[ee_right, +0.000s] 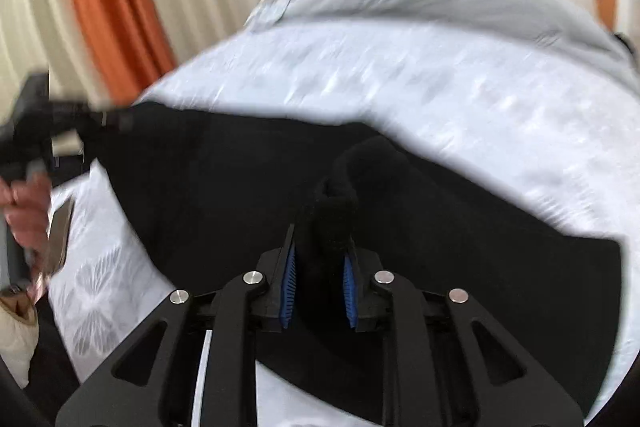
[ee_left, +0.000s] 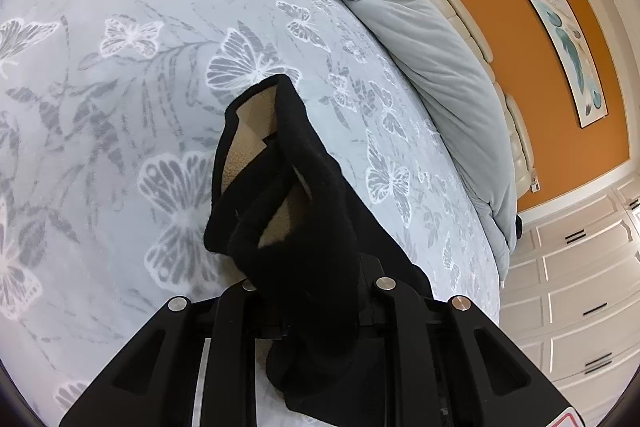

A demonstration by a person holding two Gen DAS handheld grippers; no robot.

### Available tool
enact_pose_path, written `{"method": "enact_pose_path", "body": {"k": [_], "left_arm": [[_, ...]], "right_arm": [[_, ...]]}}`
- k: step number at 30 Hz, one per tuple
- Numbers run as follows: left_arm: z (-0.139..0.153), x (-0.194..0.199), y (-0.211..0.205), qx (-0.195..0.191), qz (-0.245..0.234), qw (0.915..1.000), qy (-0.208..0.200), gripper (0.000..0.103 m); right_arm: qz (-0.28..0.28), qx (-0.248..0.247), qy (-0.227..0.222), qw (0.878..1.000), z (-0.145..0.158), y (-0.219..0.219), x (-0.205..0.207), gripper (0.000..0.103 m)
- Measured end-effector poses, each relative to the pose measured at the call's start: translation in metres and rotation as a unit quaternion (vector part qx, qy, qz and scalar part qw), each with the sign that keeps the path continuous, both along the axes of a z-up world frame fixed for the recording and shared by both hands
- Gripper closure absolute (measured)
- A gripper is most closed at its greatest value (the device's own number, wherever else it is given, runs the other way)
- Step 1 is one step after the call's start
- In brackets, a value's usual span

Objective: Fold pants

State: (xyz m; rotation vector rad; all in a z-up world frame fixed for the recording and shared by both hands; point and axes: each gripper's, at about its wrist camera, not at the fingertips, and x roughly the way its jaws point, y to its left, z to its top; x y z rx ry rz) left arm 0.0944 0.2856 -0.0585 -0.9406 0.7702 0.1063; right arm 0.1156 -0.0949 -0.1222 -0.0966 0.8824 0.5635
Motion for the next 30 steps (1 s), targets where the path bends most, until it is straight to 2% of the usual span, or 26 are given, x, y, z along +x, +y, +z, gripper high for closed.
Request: {"method": "enact_pose_path", "body": {"k": [1, 2, 4, 5, 7, 9, 11, 13, 15, 16, 17, 18, 19, 20, 22, 23, 25, 26, 28, 30], "left_arm": [[0.001, 0.0, -0.003, 0.001, -0.001, 1.0, -0.003, 0.086], [0.003, 0.0, -0.005, 0.005, -0.001, 1.0, -0.005, 0.086], [0.01, 0.0, -0.012, 0.015, -0.004, 0.9998, -0.015, 0.086], [0.014, 0.0, -0.017, 0.022, -0.007, 0.9995, -0.021, 0.086], [0.028, 0.001, -0.033, 0.047, -0.018, 0.9979, -0.04, 0.086], [0.049, 0.0, -0.058, 0.079, -0.041, 0.9934, -0.073, 0.086], [0.071, -0.004, -0.089, 0.099, -0.069, 0.9865, -0.111, 0.086], [0.093, -0.012, -0.135, 0.112, -0.124, 0.9726, -0.162, 0.086], [0.099, -0.017, -0.182, 0.126, -0.178, 0.959, -0.181, 0.085], [0.094, -0.017, -0.21, 0.131, -0.221, 0.9498, -0.179, 0.084], [0.086, -0.016, -0.234, 0.142, -0.254, 0.9416, -0.169, 0.083], [0.077, -0.016, -0.251, 0.152, -0.272, 0.9369, -0.159, 0.083], [0.063, -0.017, -0.268, 0.159, -0.288, 0.9336, -0.142, 0.078], [0.053, -0.018, -0.277, 0.162, -0.302, 0.931, -0.125, 0.06], [0.031, -0.018, -0.289, 0.137, -0.354, 0.9218, -0.077, 0.031], [0.026, -0.022, -0.289, 0.129, -0.366, 0.9196, -0.063, 0.031], [0.031, -0.032, -0.28, 0.131, -0.365, 0.919, -0.073, 0.031], [0.039, -0.036, -0.272, 0.136, -0.357, 0.9202, -0.087, 0.026], [0.061, -0.046, -0.248, 0.146, -0.319, 0.9269, -0.133, 0.016], [0.08, -0.053, -0.219, 0.165, -0.263, 0.9358, -0.167, 0.016]], "right_arm": [[-0.002, -0.008, 0.009, 1.0, -0.011, 0.001, 0.001, 0.08], [-0.004, 0.008, 0.005, 1.0, -0.007, -0.004, 0.0, 0.077], [-0.019, 0.02, 0.006, 1.0, 0.012, -0.014, -0.003, 0.06], [-0.036, 0.036, -0.019, 0.999, 0.034, -0.028, -0.007, 0.047], [-0.088, 0.057, -0.079, 0.991, 0.073, -0.067, -0.017, 0.033], [-0.142, 0.063, -0.11, 0.982, 0.094, -0.108, -0.026, 0.016], [-0.22, 0.061, -0.128, 0.965, 0.108, -0.156, -0.032, 0.014], [-0.296, 0.076, -0.121, 0.944, 0.115, -0.204, -0.034, 0.014], [-0.328, 0.116, -0.108, 0.931, 0.117, -0.234, -0.032, 0.014], [-0.337, 0.139, -0.1, 0.926, 0.118, -0.246, -0.034, 0.014], [-0.337, 0.146, -0.096, 0.925, 0.117, -0.253, -0.029, 0.014], [-0.333, 0.147, -0.093, 0.927, 0.116, -0.25, -0.026, 0.014], [-0.324, 0.143, -0.088, 0.931, 0.116, -0.245, -0.026, 0.014], [-0.304, 0.134, -0.076, 0.94, 0.112, -0.236, -0.021, 0.014], [-0.274, 0.126, -0.052, 0.952, 0.103, -0.227, -0.02, 0.014], [-0.255, 0.124, -0.03, 0.959, 0.095, -0.215, -0.013, 0.014], [-0.22, 0.133, 0.015, 0.966, 0.079, -0.202, -0.004, 0.014], [-0.206, 0.141, 0.035, 0.968, 0.07, -0.195, -0.001, 0.014], [-0.181, 0.157, 0.079, 0.968, 0.052, -0.179, 0.008, 0.014], [-0.159, 0.165, 0.116, 0.967, 0.033, -0.157, 0.013, 0.014]]}}
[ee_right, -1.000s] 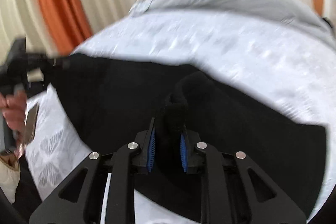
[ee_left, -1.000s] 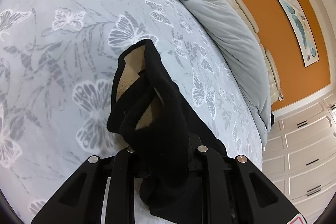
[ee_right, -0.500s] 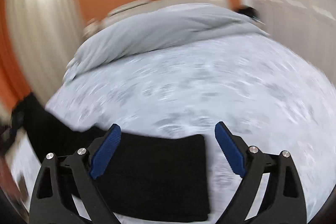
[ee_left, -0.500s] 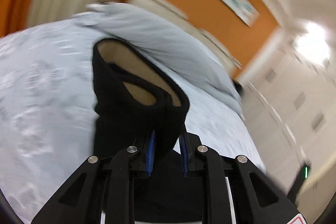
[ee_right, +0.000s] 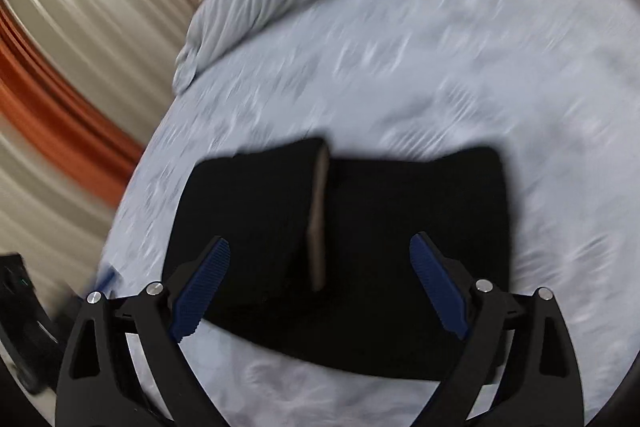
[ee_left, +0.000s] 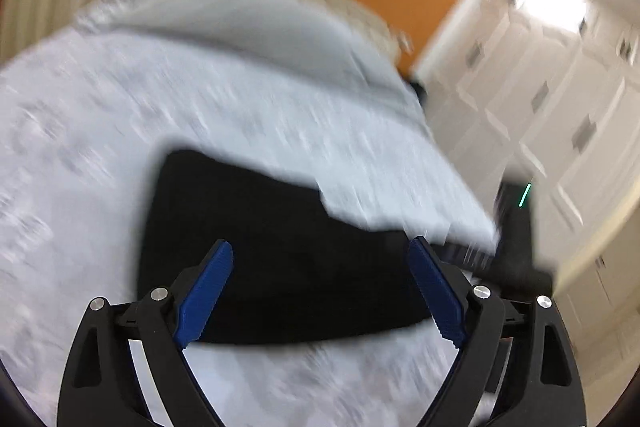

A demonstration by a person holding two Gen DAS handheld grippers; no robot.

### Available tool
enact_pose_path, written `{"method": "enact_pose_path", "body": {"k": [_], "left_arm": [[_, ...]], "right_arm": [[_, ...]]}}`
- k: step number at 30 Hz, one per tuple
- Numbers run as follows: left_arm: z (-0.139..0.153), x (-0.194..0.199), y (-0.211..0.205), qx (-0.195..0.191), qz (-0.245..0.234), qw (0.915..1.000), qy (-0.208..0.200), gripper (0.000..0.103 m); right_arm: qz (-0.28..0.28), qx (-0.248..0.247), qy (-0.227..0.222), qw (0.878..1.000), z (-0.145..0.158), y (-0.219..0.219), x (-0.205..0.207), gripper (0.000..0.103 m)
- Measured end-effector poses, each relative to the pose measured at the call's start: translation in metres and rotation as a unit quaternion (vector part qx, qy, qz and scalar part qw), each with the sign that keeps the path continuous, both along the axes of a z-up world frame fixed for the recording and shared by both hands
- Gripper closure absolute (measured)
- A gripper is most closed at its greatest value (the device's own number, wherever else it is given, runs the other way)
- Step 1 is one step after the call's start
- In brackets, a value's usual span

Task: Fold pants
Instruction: 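Open the left tool and release the folded pants on the bed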

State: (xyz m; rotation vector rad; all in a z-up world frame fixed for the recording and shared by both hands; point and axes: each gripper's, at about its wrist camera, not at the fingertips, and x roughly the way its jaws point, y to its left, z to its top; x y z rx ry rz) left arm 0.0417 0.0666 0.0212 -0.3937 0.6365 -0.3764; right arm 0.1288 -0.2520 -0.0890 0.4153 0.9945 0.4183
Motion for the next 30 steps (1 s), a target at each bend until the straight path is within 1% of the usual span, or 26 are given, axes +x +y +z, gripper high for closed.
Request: {"method": "enact_pose_path", "body": {"k": [2, 4, 5, 6, 7, 8, 9, 10, 11, 13, 14, 15, 16, 17, 18, 19, 20, 21, 22, 23, 24, 25, 27, 28, 29, 30], "left_arm": [[0.006, 0.003, 0.019, 0.024, 0.043, 0.9987, -0.011, 0.016], [0.008, 0.006, 0.035, 0.058, 0.097, 0.9935, -0.013, 0.016], [0.008, 0.009, 0.042, 0.074, 0.121, 0.9898, -0.011, 0.016], [0.007, 0.012, 0.049, 0.087, 0.142, 0.9861, -0.005, 0.016], [0.004, 0.011, 0.052, 0.093, 0.149, 0.9845, 0.002, 0.016], [0.003, 0.012, 0.056, 0.098, 0.154, 0.9831, 0.005, 0.016], [0.002, 0.013, 0.058, 0.104, 0.161, 0.9816, 0.006, 0.016], [0.002, 0.011, 0.059, 0.112, 0.166, 0.9798, 0.004, 0.016], [0.002, 0.01, 0.062, 0.118, 0.167, 0.9788, 0.0, 0.016], [0.006, 0.008, 0.06, 0.12, 0.166, 0.9787, -0.009, 0.016], [0.007, 0.008, 0.059, 0.115, 0.163, 0.9799, -0.011, 0.016], [0.009, 0.006, 0.059, 0.104, 0.157, 0.982, -0.014, 0.016], [0.013, 0.003, 0.055, 0.088, 0.144, 0.9856, -0.016, 0.016], [0.013, 0.004, 0.051, 0.075, 0.131, 0.9885, -0.013, 0.016], [0.012, 0.003, 0.048, 0.066, 0.122, 0.9902, -0.009, 0.016], [0.009, 0.006, 0.04, 0.057, 0.108, 0.9925, -0.002, 0.016], [0.005, 0.01, 0.033, 0.052, 0.096, 0.994, 0.009, 0.016], [0.0, 0.014, 0.026, 0.05, 0.087, 0.9948, 0.019, 0.016], [-0.007, 0.019, 0.016, 0.05, 0.075, 0.9954, 0.034, 0.016], [-0.015, 0.024, 0.006, 0.054, 0.069, 0.995, 0.048, 0.016], [-0.023, 0.028, -0.001, 0.059, 0.066, 0.9942, 0.06, 0.016], [-0.031, 0.032, -0.01, 0.065, 0.058, 0.9935, 0.073, 0.016], [-0.041, 0.037, -0.021, 0.074, 0.046, 0.9922, 0.09, 0.016], [-0.046, 0.039, -0.025, 0.071, 0.04, 0.9919, 0.098, 0.016], [-0.05, 0.039, -0.027, 0.065, 0.036, 0.9918, 0.104, 0.016], [-0.054, 0.039, -0.027, 0.059, 0.033, 0.9916, 0.11, 0.016]], "right_arm": [[0.016, 0.001, 0.018, 1.0, -0.016, 0.02, 0.005, 0.014], [0.025, -0.002, 0.035, 0.999, -0.032, 0.037, 0.007, 0.014], [0.021, -0.012, 0.035, 0.999, -0.038, 0.045, 0.009, 0.013], [0.017, -0.027, 0.024, 0.999, -0.04, 0.052, 0.01, 0.013], [0.016, -0.044, 0.005, 0.999, -0.039, 0.059, 0.008, 0.015], [0.02, -0.066, -0.017, 0.998, -0.035, 0.069, 0.005, 0.047], [0.024, -0.061, -0.023, 0.998, -0.032, 0.072, 0.005, 0.073], [0.029, -0.039, -0.034, 0.998, -0.024, 0.073, 0.002, 0.08], [0.03, -0.036, -0.048, 0.998, -0.013, 0.072, -0.001, 0.087], [0.031, -0.033, -0.106, 0.993, 0.028, 0.068, -0.02, 0.088], [0.033, -0.031, -0.124, 0.991, 0.043, 0.063, -0.025, 0.088], [0.031, -0.034, -0.14, 0.989, 0.056, 0.056, -0.033, 0.088], [0.018, -0.047, -0.162, 0.986, 0.07, 0.041, -0.046, 0.088], [0.005, -0.061, -0.169, 0.984, 0.073, 0.03, -0.052, 0.088], [-0.014, -0.086, -0.166, 0.982, 0.07, 0.013, -0.056, 0.087], [-0.028, -0.103, -0.153, 0.982, 0.063, 0.0, -0.055, 0.087], [-0.044, -0.123, -0.114, 0.985, 0.042, -0.016, -0.048, 0.086], [-0.056, -0.128, -0.077, 0.987, 0.022, -0.027, -0.042, 0.086], [-0.064, -0.129, -0.029, 0.989, -0.003, -0.038, -0.035, 0.086], [-0.066, -0.128, -0.004, 0.99, -0.023, -0.045, -0.033, 0.085], [-0.065, -0.117, -0.006, 0.991, -0.028, -0.048, -0.034, 0.084], [-0.058, -0.11, -0.018, 0.992, -0.022, -0.047, -0.038, 0.084], [-0.056, -0.113, -0.047, 0.991, -0.007, -0.044, -0.046, 0.086], [-0.06, -0.112, -0.063, 0.99, 0.001, -0.042, -0.05, 0.088], [-0.065, -0.111, -0.077, 0.989, 0.011, -0.044, -0.055, 0.093], [-0.071, -0.108, -0.088, 0.988, 0.017, -0.05, -0.06, 0.097]]}}
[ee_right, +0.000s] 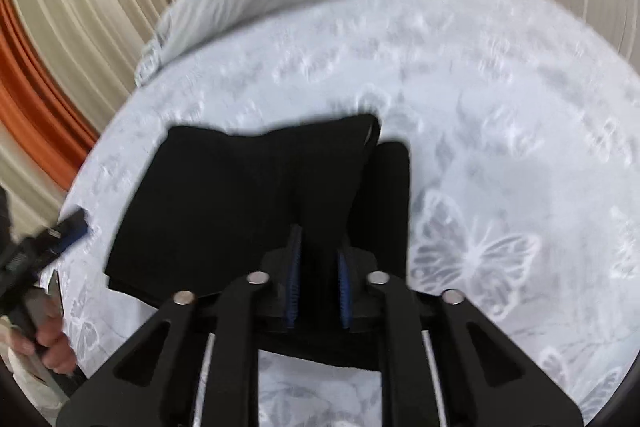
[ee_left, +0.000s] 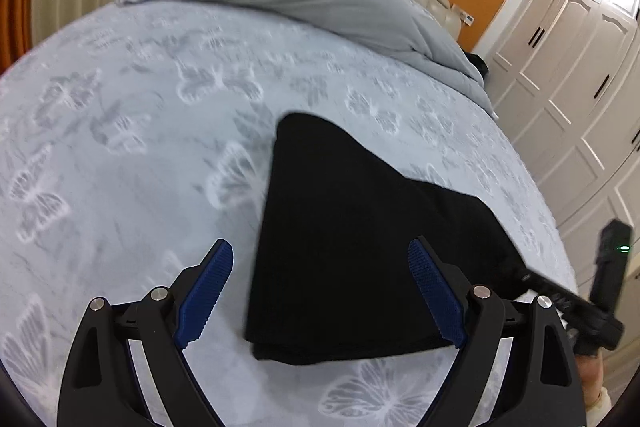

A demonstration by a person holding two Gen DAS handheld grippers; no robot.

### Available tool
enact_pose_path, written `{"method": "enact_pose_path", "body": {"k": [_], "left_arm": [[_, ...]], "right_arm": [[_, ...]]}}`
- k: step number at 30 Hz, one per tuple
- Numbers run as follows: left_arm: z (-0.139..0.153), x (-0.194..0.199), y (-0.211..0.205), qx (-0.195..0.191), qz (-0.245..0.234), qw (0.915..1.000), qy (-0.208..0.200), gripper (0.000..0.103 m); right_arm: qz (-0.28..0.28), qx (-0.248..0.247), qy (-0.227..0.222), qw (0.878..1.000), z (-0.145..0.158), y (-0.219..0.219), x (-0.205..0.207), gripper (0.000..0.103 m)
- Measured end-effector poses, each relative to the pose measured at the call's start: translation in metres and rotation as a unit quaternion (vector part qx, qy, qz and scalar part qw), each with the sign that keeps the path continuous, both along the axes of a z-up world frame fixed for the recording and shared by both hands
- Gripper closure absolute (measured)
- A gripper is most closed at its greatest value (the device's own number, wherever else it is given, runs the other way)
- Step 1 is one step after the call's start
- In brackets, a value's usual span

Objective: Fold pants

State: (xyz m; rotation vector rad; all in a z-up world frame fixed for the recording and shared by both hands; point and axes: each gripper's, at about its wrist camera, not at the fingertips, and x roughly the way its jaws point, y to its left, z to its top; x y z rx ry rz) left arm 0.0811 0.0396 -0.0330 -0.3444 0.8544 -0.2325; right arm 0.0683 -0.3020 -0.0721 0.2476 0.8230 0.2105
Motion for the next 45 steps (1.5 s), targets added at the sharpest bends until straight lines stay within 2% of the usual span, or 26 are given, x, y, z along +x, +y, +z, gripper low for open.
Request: {"method": "enact_pose_path", "body": {"k": [1, 3, 5, 7, 8, 10, 11, 12, 16, 17, 19, 20, 21, 23, 25, 26, 29, 31, 33, 34, 35, 36, 39, 41, 44, 45], "left_arm": [[-0.004, 0.0, 0.0, -0.007, -0.001, 1.0, 0.006, 0.016], [-0.007, 0.0, 0.0, -0.011, -0.002, 0.9999, 0.009, 0.016], [-0.007, 0.001, -0.002, 0.005, 0.001, 1.0, 0.009, 0.016], [-0.007, 0.001, -0.001, 0.007, 0.007, 0.9999, 0.01, 0.016], [-0.006, 0.002, 0.0, 0.001, 0.006, 0.9999, 0.014, 0.016], [-0.006, 0.002, 0.001, -0.015, 0.003, 0.9997, 0.02, 0.016], [-0.007, 0.001, 0.001, -0.017, 0.004, 0.9996, 0.021, 0.016], [-0.008, 0.001, 0.001, -0.014, 0.005, 0.9997, 0.019, 0.016], [-0.01, -0.001, -0.006, 0.011, -0.003, 0.9999, 0.011, 0.016], [-0.01, 0.0, -0.007, 0.011, -0.006, 0.9999, 0.011, 0.016], [-0.012, 0.001, -0.009, 0.009, -0.015, 0.9998, 0.013, 0.016], [-0.012, 0.002, -0.009, 0.012, -0.017, 0.9997, 0.014, 0.016], [-0.013, 0.003, -0.01, 0.017, -0.021, 0.9996, 0.011, 0.016], [-0.011, 0.005, -0.013, 0.033, -0.025, 0.9991, 0.001, 0.016], [-0.008, 0.006, -0.016, 0.039, -0.032, 0.9987, -0.01, 0.016], [-0.007, 0.007, -0.018, 0.039, -0.037, 0.9985, -0.012, 0.016], [-0.013, 0.013, -0.022, 0.043, -0.039, 0.9983, -0.002, 0.016], [-0.022, 0.017, -0.02, 0.038, -0.034, 0.9985, 0.02, 0.016], [-0.026, 0.018, -0.011, 0.01, -0.025, 0.9988, 0.04, 0.016], [-0.027, 0.018, -0.003, -0.016, -0.018, 0.9984, 0.051, 0.016], [-0.028, 0.019, 0.003, -0.033, -0.012, 0.9977, 0.059, 0.016], [-0.03, 0.019, 0.009, -0.044, -0.005, 0.9969, 0.065, 0.016], [-0.04, 0.02, 0.019, -0.052, 0.015, 0.9951, 0.083, 0.016], [-0.051, 0.022, 0.019, -0.065, 0.014, 0.9925, 0.103, 0.016], [-0.076, 0.028, 0.011, -0.1, -0.008, 0.9836, 0.15, 0.016], [-0.085, 0.031, 0.009, -0.109, -0.01, 0.9804, 0.164, 0.016]], "right_arm": [[-0.004, -0.003, -0.004, 1.0, 0.002, -0.01, -0.003, 0.097], [-0.017, -0.041, 0.04, 0.998, -0.017, -0.025, 0.009, 0.096], [-0.038, -0.034, 0.08, 0.995, -0.034, -0.038, 0.016, 0.095], [-0.015, 0.016, 0.047, 0.999, -0.016, -0.039, 0.018, 0.093], [-0.007, 0.014, 0.023, 1.0, -0.006, -0.035, 0.019, 0.092], [0.01, 0.0, -0.013, 1.0, 0.008, -0.027, 0.028, 0.067], [0.006, -0.005, -0.019, 1.0, 0.01, -0.024, 0.037, 0.039], [-0.004, -0.006, -0.018, 1.0, 0.008, -0.023, 0.048, 0.031], [0.002, 0.021, 0.018, 1.0, -0.013, -0.017, 0.093, 0.031], [0.005, 0.018, 0.028, 0.999, -0.022, -0.013, 0.107, 0.032], [0.006, 0.016, 0.047, 0.999, -0.035, -0.005, 0.119, 0.064], [-0.005, 0.017, 0.043, 0.999, -0.036, -0.005, 0.118, 0.089], [-0.003, 0.03, 0.027, 0.999, -0.025, -0.006, 0.113, 0.098], [-0.002, 0.037, -0.027, 0.999, 0.012, -0.006, 0.093, 0.099], [-0.01, 0.0, -0.061, 0.998, 0.03, -0.005, 0.078, 0.099], [-0.016, -0.026, -0.051, 0.998, 0.022, -0.007, 0.077, 0.097], [-0.041, -0.038, 0.072, 0.996, -0.039, -0.023, 0.093, 0.087], [-0.045, 0.002, 0.061, 0.997, -0.03, -0.03, 0.08, 0.084], [-0.028, 0.006, 0.031, 0.999, -0.008, -0.027, 0.061, 0.078], [-0.023, 0.01, 0.019, 1.0, -0.001, -0.028, 0.05, 0.068], [-0.024, 0.016, 0.022, 0.999, 0.001, -0.031, 0.037, 0.04], [-0.024, 0.027, 0.036, 0.999, -0.004, -0.034, 0.026, 0.035], [-0.004, 0.044, 0.078, 0.996, -0.023, -0.031, 0.016, 0.035], [-0.004, 0.024, 0.093, 0.995, -0.035, -0.025, 0.015, 0.034], [-0.014, 0.028, 0.126, 0.992, -0.061, -0.021, 0.019, 0.011], [-0.01, 0.051, 0.138, 0.989, -0.071, -0.021, 0.022, 0.011]]}}
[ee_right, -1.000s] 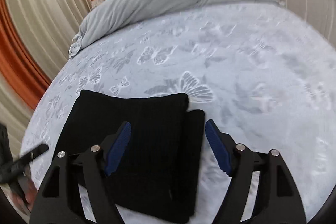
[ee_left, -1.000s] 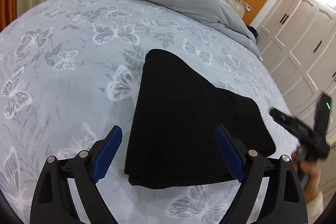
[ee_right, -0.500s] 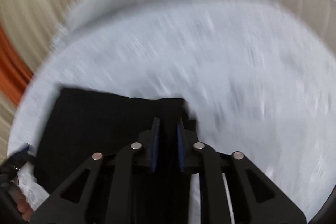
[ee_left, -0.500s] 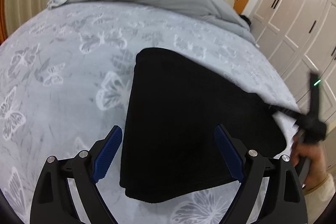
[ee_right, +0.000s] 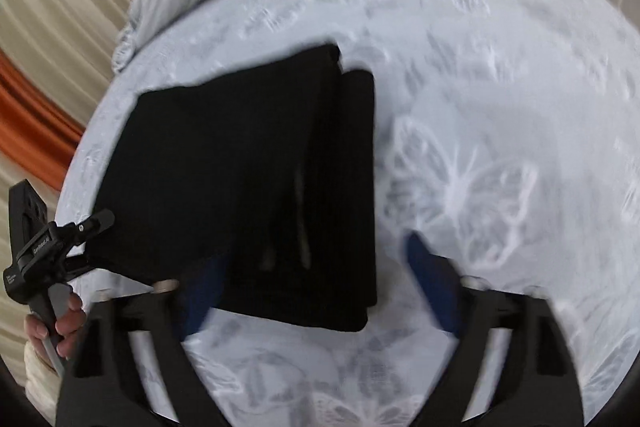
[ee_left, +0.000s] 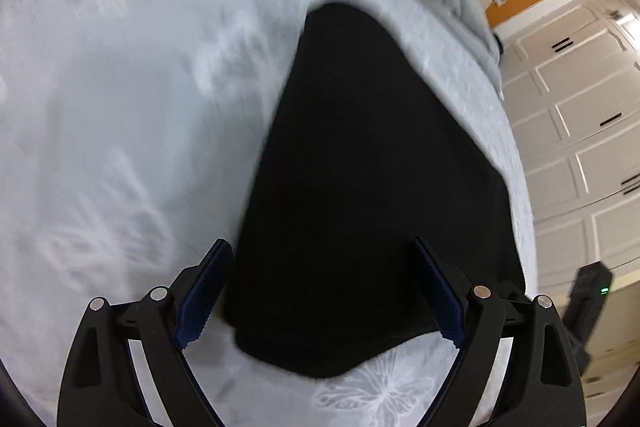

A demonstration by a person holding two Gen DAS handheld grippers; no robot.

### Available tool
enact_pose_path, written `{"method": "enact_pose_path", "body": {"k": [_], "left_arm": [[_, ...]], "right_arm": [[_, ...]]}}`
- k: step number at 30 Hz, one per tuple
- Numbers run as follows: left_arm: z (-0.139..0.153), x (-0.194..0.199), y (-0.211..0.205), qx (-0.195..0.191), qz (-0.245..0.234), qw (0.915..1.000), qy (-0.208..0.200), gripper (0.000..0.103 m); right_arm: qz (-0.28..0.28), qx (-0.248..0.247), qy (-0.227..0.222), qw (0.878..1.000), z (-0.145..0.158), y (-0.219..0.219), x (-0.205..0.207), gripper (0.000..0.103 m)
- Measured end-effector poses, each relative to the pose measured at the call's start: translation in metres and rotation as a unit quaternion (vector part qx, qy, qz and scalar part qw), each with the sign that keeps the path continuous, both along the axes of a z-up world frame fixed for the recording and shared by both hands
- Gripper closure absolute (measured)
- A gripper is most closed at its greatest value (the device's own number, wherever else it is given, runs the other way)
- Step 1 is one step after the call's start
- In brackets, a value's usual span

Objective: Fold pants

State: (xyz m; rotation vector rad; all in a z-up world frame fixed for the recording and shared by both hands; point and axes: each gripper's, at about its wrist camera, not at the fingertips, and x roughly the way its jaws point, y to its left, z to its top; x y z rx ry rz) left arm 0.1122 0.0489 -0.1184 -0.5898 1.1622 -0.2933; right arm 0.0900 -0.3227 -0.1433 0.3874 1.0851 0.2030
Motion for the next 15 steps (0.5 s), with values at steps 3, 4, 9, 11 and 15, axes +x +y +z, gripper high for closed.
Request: {"method": "enact_pose_path", "body": {"k": [3, 4, 9, 11, 15], "left_arm": [[0.001, 0.001, -0.007, 0.017, -0.001, 0.999, -0.04, 0.018], [0.003, 0.001, -0.009, 0.018, -0.005, 0.9986, -0.05, 0.042], [0.042, -0.024, 0.01, -0.027, -0.018, 0.9974, -0.065, 0.071], [0.053, -0.045, 0.017, -0.027, -0.035, 0.9972, -0.06, 0.066], [0.032, -0.066, 0.014, 0.088, -0.033, 0.9955, -0.013, 0.051]], "right_arm": [[0.005, 0.074, -0.006, 0.997, -0.006, -0.001, 0.002, 0.056], [0.007, 0.077, -0.012, 0.997, 0.002, -0.001, 0.001, 0.063], [0.074, 0.095, -0.074, 0.99, 0.062, 0.007, -0.036, 0.066], [0.087, 0.083, -0.039, 0.992, 0.048, 0.005, -0.049, 0.054], [0.038, 0.021, 0.011, 0.999, 0.014, -0.009, -0.058, 0.033]]}}
